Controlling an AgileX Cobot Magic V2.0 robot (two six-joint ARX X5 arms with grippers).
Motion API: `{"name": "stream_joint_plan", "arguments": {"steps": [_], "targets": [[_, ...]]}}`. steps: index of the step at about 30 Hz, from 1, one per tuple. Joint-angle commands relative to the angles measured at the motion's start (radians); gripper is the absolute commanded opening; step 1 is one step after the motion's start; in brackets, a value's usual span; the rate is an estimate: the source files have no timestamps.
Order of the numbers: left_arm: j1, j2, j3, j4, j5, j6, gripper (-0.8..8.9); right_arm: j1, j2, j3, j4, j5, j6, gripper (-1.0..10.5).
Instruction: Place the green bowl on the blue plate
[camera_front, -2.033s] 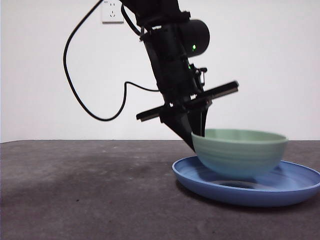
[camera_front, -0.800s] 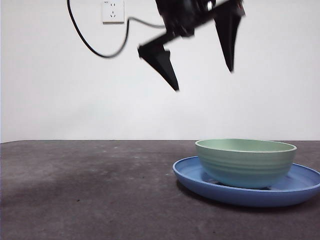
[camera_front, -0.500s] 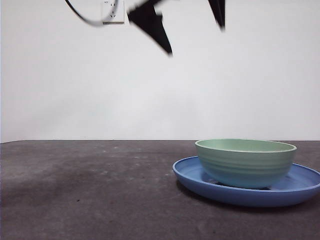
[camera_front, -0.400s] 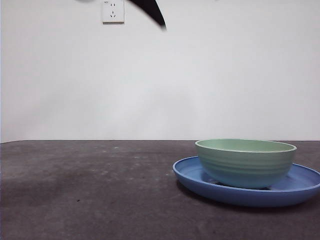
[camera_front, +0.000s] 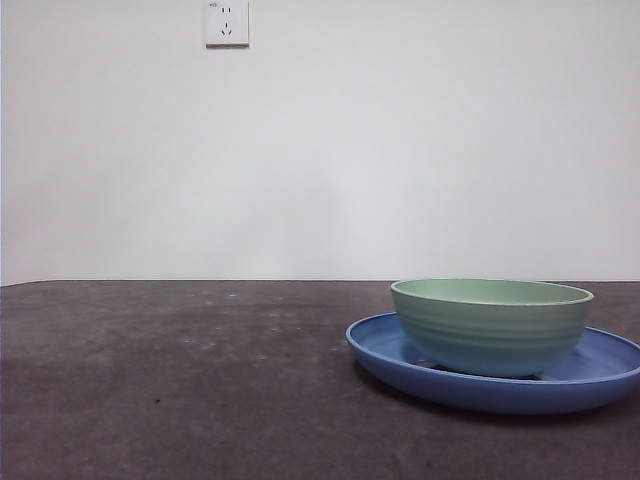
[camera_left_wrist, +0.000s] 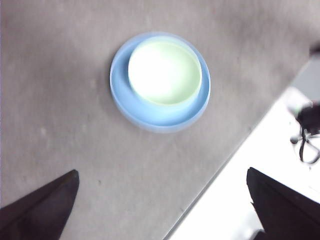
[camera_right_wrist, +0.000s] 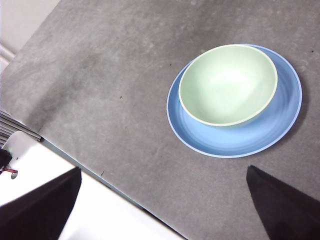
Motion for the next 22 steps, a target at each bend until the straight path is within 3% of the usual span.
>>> {"name": "stream_joint_plan", "arguments": {"steps": [1,7,13,22], "targets": [[-0.007,-0.137,-0.171,0.130,-0.004,-0.001,5.77,0.005,0.004,0.019,0.018,0.001,-0.002,5.8],[-0.006,-0.478,-0.605,0.373,-0.004,-0.020,5.77,0.005,0.004,0.019,0.018,0.001,-0.001,5.8],[-0.006,-0.743,-0.911,0.520,-0.005,-0.019,5.77,0.005,0.004,0.019,0.025,0.004,-0.001,5.8],[-0.006,-0.872,-0.986,0.493,-0.004,-0.023,5.77,0.005,0.004,0.019,0.069,-0.003,0.003,5.8]]}}
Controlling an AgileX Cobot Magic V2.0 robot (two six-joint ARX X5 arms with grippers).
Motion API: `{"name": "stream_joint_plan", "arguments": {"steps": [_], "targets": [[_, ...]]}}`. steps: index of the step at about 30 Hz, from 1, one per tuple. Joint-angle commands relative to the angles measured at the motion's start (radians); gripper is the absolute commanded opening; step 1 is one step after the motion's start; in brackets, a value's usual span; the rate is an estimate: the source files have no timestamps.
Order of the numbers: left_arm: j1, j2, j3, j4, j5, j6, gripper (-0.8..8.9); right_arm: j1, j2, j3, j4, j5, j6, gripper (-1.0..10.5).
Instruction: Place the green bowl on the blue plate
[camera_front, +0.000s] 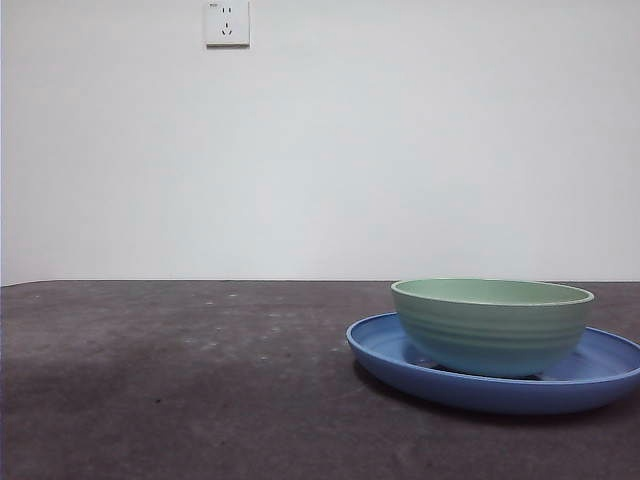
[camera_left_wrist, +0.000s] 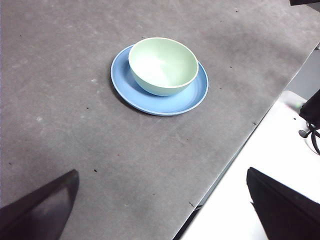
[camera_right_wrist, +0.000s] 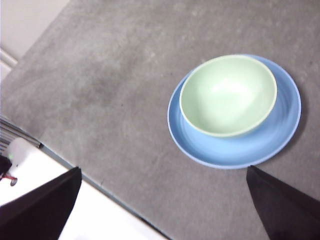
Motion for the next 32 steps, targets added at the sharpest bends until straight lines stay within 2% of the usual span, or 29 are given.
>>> {"name": "stream_joint_plan", "arguments": {"steps": [1,5,9,15,25,29,32], "targets": [[-0.006,-0.007,0.011,0.003,-0.004,-0.003,5.77,0.005,0.004,0.019,0.040,-0.006,0.003,5.8],[-0.006,-0.010,0.011,0.002,-0.004,-0.020,5.77,0.005,0.005,0.019,0.072,-0.010,0.050,5.8],[-0.007,-0.010,0.011,0.006,-0.004,-0.026,5.77,0.005,0.021,0.019,0.072,0.044,0.116,5.8],[-0.007,-0.010,0.011,0.038,-0.004,-0.024,5.77,0.005,0.150,0.019,0.061,0.124,0.125,5.8],[-0.007,-0.010,0.011,0.040,-0.004,-0.022,5.77,-0.015,0.501,0.019,0.059,0.248,0.018,5.6],[-0.007,-0.010,0.011,0.035,-0.004,-0.021,5.77,-0.058,0.606,0.019,0.060,0.248,-0.010,5.0],[-0.007,-0.010,0.011,0.035,-0.004,-0.021,5.77,-0.105,0.662,0.019,0.062,0.248,-0.045,4.9]]}}
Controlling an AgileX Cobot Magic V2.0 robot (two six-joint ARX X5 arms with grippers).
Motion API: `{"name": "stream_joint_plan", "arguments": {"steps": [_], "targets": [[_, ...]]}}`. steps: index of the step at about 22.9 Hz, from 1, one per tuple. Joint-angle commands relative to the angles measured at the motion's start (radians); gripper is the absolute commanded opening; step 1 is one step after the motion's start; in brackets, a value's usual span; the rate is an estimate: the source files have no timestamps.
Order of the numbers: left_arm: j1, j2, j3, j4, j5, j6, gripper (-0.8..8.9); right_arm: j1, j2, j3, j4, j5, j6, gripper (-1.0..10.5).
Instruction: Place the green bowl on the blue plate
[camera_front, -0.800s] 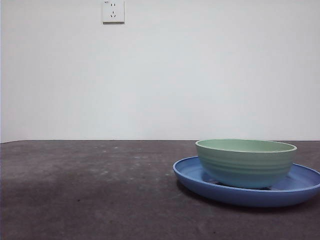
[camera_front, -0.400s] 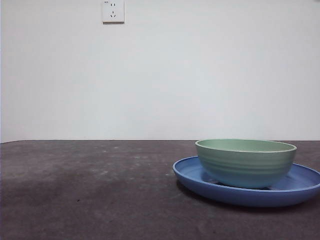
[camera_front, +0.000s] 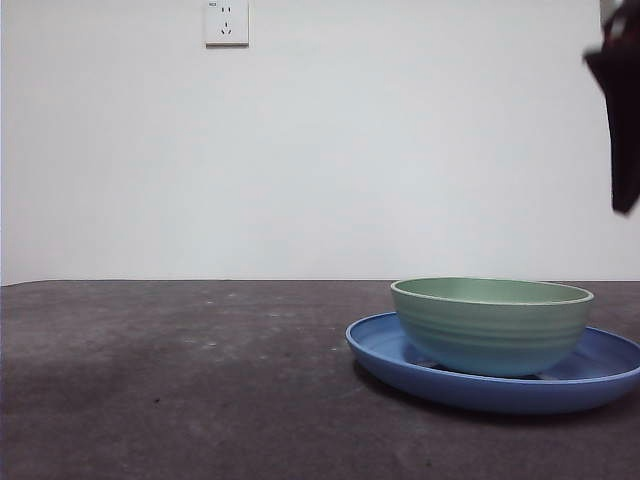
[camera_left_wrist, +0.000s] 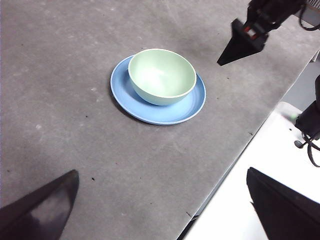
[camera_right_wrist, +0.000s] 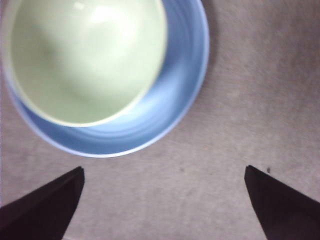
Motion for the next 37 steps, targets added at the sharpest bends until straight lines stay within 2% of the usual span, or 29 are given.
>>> {"name": "stream_joint_plan", "arguments": {"steps": [1,7,11,15,20,23,30,33,37], "targets": [[-0.007,0.004,0.011,0.010,-0.004,0.001,5.77,-0.042,0.050,0.018,0.009,0.003,-0.058,4.9],[-0.007,0.004,0.011,0.011,-0.004,0.011,5.77,-0.163,0.163,0.018,0.055,-0.011,-0.136,4.9],[-0.007,0.004,0.011,0.013,-0.004,0.013,5.77,-0.200,0.254,0.018,0.136,-0.114,-0.164,4.9],[-0.007,0.005,0.011,0.013,-0.004,0.012,5.77,-0.204,0.333,0.018,0.212,-0.147,-0.168,4.7],[-0.006,0.005,0.011,0.012,-0.004,0.013,5.77,-0.204,0.427,0.018,0.273,-0.165,-0.168,3.5],[-0.006,0.005,0.011,0.014,-0.004,0.013,5.77,-0.204,0.449,0.018,0.309,-0.211,-0.168,2.5],[-0.006,0.005,0.011,0.034,-0.004,0.013,5.77,-0.204,0.504,0.018,0.353,-0.245,-0.161,2.0],[-0.006,0.005,0.011,0.034,-0.004,0.013,5.77,-0.204,0.505,0.018,0.368,-0.275,-0.160,0.7],[-0.006,0.005,0.011,0.034,-0.004,0.013,5.77,-0.204,0.505,0.018,0.368,-0.273,-0.149,0.1]]}}
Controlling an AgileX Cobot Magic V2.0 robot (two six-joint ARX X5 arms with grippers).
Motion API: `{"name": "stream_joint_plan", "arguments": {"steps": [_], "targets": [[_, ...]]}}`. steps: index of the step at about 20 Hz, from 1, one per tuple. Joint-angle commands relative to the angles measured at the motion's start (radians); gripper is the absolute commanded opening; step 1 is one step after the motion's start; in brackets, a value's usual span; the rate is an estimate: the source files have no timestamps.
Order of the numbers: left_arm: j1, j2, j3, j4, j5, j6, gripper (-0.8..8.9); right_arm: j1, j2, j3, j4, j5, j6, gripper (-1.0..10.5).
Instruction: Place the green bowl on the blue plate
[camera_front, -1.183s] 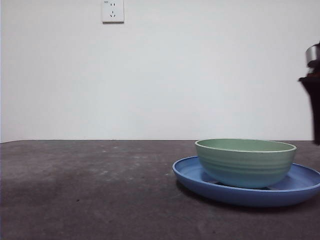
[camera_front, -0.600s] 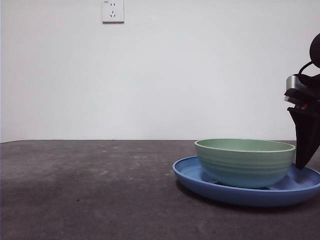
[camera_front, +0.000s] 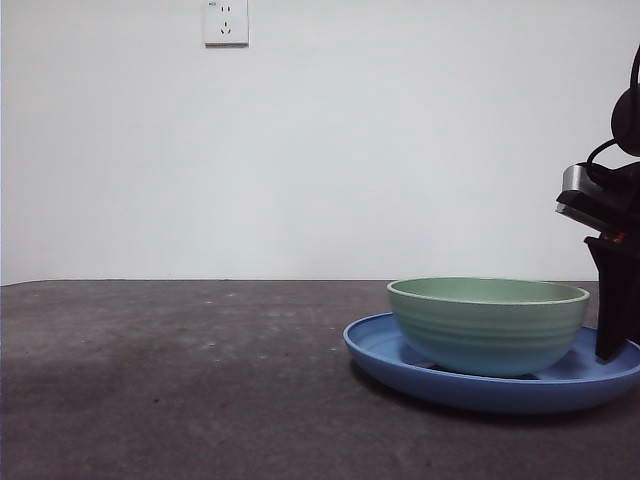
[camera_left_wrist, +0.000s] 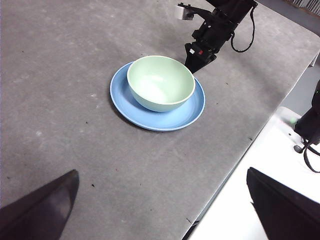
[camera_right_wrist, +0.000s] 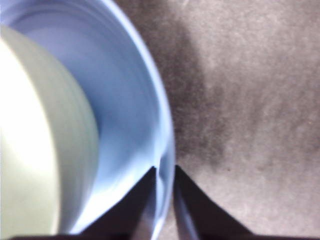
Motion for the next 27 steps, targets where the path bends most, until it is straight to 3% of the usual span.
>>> {"name": "stream_joint_plan", "arguments": {"steps": [1,8,14,21,27], "targets": [[-0.006,0.005,0.011,0.014,-0.004,0.011,5.77,0.002,0.015,0.017,0.004,-0.005,0.008,0.1],[-0.006,0.005,0.011,0.013,-0.004,0.011,5.77,0.001,0.014,0.045,-0.005,-0.065,0.077,0.1],[-0.007,0.005,0.011,0.014,-0.004,0.017,5.77,0.041,0.013,0.206,-0.102,-0.077,0.101,0.1],[-0.007,0.004,0.011,0.013,-0.004,0.023,5.77,0.211,0.026,0.281,-0.031,-0.070,0.234,0.1],[-0.007,0.004,0.011,0.009,-0.004,0.023,5.77,0.322,0.161,0.281,0.066,-0.064,0.288,0.1]]}}
